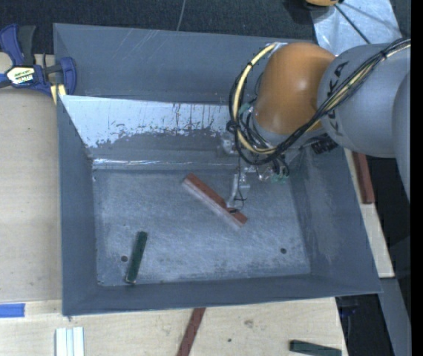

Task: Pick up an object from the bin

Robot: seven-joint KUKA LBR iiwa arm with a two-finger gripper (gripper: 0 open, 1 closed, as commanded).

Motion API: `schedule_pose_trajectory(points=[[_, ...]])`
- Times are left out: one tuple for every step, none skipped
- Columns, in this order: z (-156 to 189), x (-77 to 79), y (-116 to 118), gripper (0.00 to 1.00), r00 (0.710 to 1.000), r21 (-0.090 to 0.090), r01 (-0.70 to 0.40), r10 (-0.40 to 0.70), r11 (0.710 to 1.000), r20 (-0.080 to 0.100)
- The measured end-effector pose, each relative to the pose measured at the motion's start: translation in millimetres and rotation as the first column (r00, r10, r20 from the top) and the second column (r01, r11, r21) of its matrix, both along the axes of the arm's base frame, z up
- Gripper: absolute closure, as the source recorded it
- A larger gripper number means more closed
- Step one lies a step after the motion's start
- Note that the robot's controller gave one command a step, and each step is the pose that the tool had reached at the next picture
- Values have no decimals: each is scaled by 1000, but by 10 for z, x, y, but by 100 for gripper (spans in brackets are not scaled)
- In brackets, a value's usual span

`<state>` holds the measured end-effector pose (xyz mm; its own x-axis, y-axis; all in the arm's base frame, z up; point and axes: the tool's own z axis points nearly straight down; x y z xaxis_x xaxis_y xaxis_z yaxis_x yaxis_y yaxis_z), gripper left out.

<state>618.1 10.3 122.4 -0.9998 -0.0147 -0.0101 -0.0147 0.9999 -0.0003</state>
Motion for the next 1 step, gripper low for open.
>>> schedule_pose_trajectory(points=[[-507, -218, -46, 100, 998, 1, 62, -62, 998, -3]])
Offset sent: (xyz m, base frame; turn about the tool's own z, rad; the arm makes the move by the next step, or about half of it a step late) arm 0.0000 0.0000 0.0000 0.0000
